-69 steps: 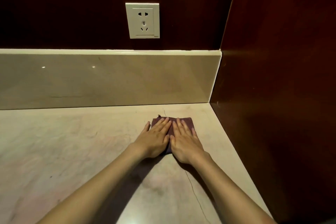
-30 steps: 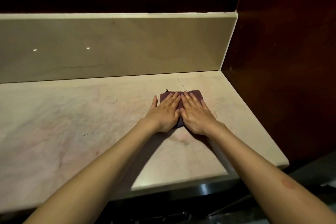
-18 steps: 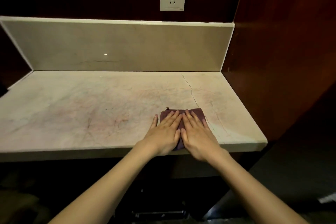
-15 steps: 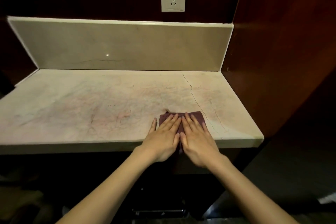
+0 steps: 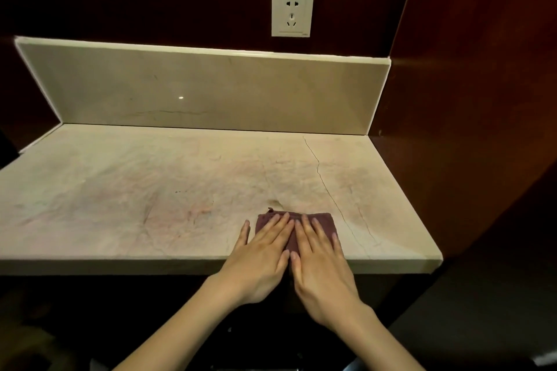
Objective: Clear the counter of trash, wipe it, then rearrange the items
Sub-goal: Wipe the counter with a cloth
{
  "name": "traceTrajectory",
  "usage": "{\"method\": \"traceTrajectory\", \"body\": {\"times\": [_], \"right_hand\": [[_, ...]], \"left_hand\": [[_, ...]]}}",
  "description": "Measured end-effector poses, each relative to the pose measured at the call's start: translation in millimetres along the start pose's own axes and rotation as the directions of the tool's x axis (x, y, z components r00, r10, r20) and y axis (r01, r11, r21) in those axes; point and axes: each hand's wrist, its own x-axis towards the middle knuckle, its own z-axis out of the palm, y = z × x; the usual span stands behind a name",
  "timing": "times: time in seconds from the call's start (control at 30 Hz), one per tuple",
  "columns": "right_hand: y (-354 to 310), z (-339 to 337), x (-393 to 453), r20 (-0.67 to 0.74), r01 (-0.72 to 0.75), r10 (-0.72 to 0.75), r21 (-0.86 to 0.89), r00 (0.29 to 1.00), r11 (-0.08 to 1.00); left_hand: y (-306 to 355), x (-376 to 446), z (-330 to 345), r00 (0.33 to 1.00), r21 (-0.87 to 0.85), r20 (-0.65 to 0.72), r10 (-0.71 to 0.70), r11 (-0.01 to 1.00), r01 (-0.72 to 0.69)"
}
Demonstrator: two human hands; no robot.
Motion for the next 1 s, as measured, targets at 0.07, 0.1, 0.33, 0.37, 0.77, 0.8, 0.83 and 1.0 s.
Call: {"method": "traceTrajectory", "body": {"times": [0.07,0.1,0.33,0.37,0.77,0.8,0.83,1.0], "right_hand": [[-1,-1,13,0.01,-0.01,0.01,0.006,1.0,1.0],[-1,-3,19,0.011,-0.012,0.012,0.009,1.0,1.0],[1,-12,81,0.033,-0.031,0.03,0.033,0.999,0.999],[2,-13,92,0.036,-0.032,0.031,0.025,0.999,0.999],[17,-19,231,0.003,-0.058,0.058,0.018,0.998,0.998],[19,-21,240,0.002,-0.06,0.06,0.014,0.998,0.998],[20,-22,250,0.001,-0.061,0.061,0.011,0.998,0.998],[25,-25,282,-0.012,-0.077,0.077,0.012,0.997,0.997]], "left_hand": [[-7,10,-5,1.0,-0.014,0.01,0.004,1.0,-0.004],[-11,16,-7,1.0,-0.014,0.013,0.008,1.0,-0.008],[-45,72,-26,0.999,0.021,0.032,0.002,1.0,-0.003],[-50,81,-30,0.999,0.023,0.035,-0.001,1.0,0.0],[-111,202,-68,0.999,0.014,0.041,-0.03,0.999,0.029],[-115,210,-71,0.999,0.013,0.038,-0.032,0.999,0.031],[-118,219,-73,0.999,0.01,0.035,-0.034,0.999,0.034],[-130,248,-82,0.999,0.005,0.033,-0.036,0.999,0.036]]}}
